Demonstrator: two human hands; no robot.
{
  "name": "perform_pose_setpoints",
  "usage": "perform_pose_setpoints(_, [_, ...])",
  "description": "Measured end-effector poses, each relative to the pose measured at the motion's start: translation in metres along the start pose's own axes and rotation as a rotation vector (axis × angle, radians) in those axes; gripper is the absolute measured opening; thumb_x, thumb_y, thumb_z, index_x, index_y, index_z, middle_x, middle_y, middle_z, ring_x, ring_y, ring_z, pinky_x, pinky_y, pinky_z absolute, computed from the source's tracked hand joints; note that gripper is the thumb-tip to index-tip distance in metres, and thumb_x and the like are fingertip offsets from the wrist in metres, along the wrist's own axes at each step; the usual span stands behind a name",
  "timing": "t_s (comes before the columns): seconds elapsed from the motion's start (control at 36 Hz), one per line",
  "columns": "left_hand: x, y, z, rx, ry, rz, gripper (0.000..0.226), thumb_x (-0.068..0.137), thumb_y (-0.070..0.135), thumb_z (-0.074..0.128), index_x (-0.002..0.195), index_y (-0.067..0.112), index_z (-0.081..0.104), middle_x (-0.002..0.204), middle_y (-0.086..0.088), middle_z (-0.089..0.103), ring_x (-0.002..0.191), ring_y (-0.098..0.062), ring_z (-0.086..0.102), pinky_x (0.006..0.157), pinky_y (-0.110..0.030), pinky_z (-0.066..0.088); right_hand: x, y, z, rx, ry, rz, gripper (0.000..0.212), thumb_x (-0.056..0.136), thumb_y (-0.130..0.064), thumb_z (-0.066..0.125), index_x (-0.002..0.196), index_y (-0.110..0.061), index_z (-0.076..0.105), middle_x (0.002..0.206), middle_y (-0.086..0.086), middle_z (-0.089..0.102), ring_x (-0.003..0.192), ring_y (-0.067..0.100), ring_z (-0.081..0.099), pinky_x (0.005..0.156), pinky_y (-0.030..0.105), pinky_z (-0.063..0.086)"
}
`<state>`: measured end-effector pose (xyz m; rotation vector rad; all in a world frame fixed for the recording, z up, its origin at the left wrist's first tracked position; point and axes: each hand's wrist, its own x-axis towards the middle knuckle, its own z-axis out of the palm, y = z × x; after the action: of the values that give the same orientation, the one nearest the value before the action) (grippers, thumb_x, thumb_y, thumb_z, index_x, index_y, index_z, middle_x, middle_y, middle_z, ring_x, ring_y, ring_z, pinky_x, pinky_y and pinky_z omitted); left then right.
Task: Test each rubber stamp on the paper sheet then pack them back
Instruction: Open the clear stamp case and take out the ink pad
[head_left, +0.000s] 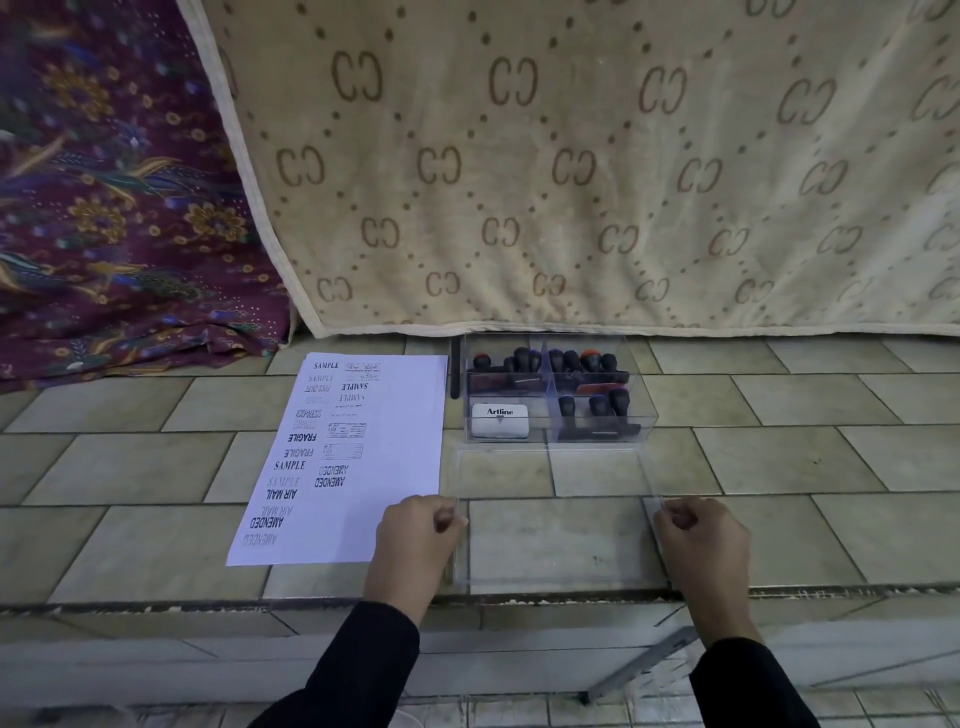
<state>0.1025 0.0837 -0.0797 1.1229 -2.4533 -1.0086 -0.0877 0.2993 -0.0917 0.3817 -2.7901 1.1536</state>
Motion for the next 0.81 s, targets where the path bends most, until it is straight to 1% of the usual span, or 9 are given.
perform_pose_setpoints(0.06, [-0.001, 0.0, 0.0, -0.032, 0.013, -0.014, 0.015, 0.081, 0.02, 0.068, 0.073, 0.031, 0.061, 0.063, 0.01, 0.06, 0.06, -0.01, 0.055, 0.064, -0.019, 0.049, 0.002, -0.001, -0.001, -0.021, -0.013, 0.008, 0.004, 0.075, -0.007, 0.067, 0.073, -0.009, 0.069, 0.068, 0.006, 0.062, 0.063, 0.022, 0.05, 0.062, 0.023, 0.033])
perform_pose_setpoints(0.11, [-0.001, -0.001, 0.0, -0.076, 0.02, -0.041, 0.008, 0.08, 0.021, 0.071, 0.085, 0.028, 0.07, 0.066, 0.017, 0.061, 0.065, 0.005, 0.058, 0.058, -0.003, 0.039, 0.004, -0.001, -0.002, -0.028, -0.03, 0.011, 0.003, 0.075, -0.008, 0.067, 0.073, -0.009, 0.069, 0.068, 0.005, 0.063, 0.063, 0.022, 0.05, 0.061, 0.024, 0.033])
perform_pose_setpoints(0.25, [-0.001, 0.001, -0.003, -0.104, 0.025, -0.053, 0.004, 0.083, 0.029, 0.069, 0.086, 0.028, 0.069, 0.07, 0.02, 0.061, 0.068, 0.007, 0.058, 0.056, -0.001, 0.036, 0.007, -0.012, -0.01, -0.011, -0.024, 0.016, 0.006, 0.078, -0.011, 0.066, 0.083, -0.008, 0.066, 0.071, 0.003, 0.061, 0.07, 0.024, 0.055, 0.063, 0.026, 0.036])
perform_pose_setpoints(0.36, [0.001, 0.002, -0.016, -0.136, 0.096, -0.048, 0.013, 0.085, 0.038, 0.062, 0.072, 0.035, 0.064, 0.068, 0.018, 0.064, 0.062, 0.003, 0.059, 0.055, -0.013, 0.04, 0.019, -0.042, -0.015, 0.029, 0.039, -0.155, 0.017, 0.081, -0.016, 0.07, 0.096, -0.009, 0.065, 0.085, 0.003, 0.057, 0.074, 0.017, 0.053, 0.066, 0.025, 0.037])
perform_pose_setpoints(0.47, [0.013, -0.006, -0.034, 0.004, 0.192, 0.042, 0.008, 0.09, 0.041, 0.057, 0.091, 0.038, 0.064, 0.08, 0.025, 0.061, 0.068, 0.003, 0.057, 0.058, -0.018, 0.04, 0.045, -0.089, -0.004, 0.049, -0.08, -0.354, 0.015, 0.081, -0.015, 0.07, 0.095, -0.015, 0.067, 0.088, -0.003, 0.061, 0.069, 0.001, 0.052, 0.061, 0.011, 0.037])
perform_pose_setpoints(0.61, [0.034, -0.023, -0.037, 0.107, 0.262, 0.186, 0.022, 0.09, 0.023, 0.061, 0.111, 0.021, 0.066, 0.106, 0.009, 0.063, 0.1, -0.014, 0.055, 0.083, -0.028, 0.044, 0.077, -0.138, 0.028, -0.009, -0.391, -0.5, 0.026, 0.083, -0.014, 0.069, 0.109, -0.011, 0.066, 0.106, 0.003, 0.066, 0.09, 0.012, 0.06, 0.077, 0.012, 0.039])
perform_pose_setpoints(0.67, [0.042, -0.028, -0.036, 0.174, 0.243, 0.216, 0.025, 0.089, 0.022, 0.062, 0.113, 0.018, 0.065, 0.114, 0.005, 0.061, 0.105, -0.018, 0.054, 0.09, -0.034, 0.044, 0.083, -0.149, 0.043, -0.069, -0.501, -0.545, 0.03, 0.084, -0.016, 0.069, 0.114, -0.01, 0.065, 0.113, 0.006, 0.065, 0.101, 0.016, 0.06, 0.084, 0.019, 0.043])
perform_pose_setpoints(0.72, [0.049, -0.031, -0.034, 0.228, 0.218, 0.202, 0.027, 0.089, 0.024, 0.061, 0.116, 0.02, 0.064, 0.122, 0.005, 0.058, 0.113, -0.02, 0.051, 0.096, -0.037, 0.04, 0.087, -0.155, 0.057, -0.102, -0.607, -0.526, 0.034, 0.085, -0.018, 0.069, 0.118, -0.01, 0.063, 0.118, 0.006, 0.064, 0.107, 0.018, 0.059, 0.092, 0.025, 0.045])
perform_pose_setpoints(0.81, [0.053, -0.037, -0.028, 0.272, 0.195, 0.187, 0.028, 0.09, 0.026, 0.059, 0.118, 0.021, 0.063, 0.131, 0.004, 0.054, 0.125, -0.02, 0.044, 0.107, -0.039, 0.028, 0.09, -0.161, 0.071, -0.144, -0.675, -0.533, 0.036, 0.084, -0.017, 0.07, 0.118, -0.008, 0.063, 0.118, 0.008, 0.064, 0.11, 0.019, 0.058, 0.092, 0.024, 0.044])
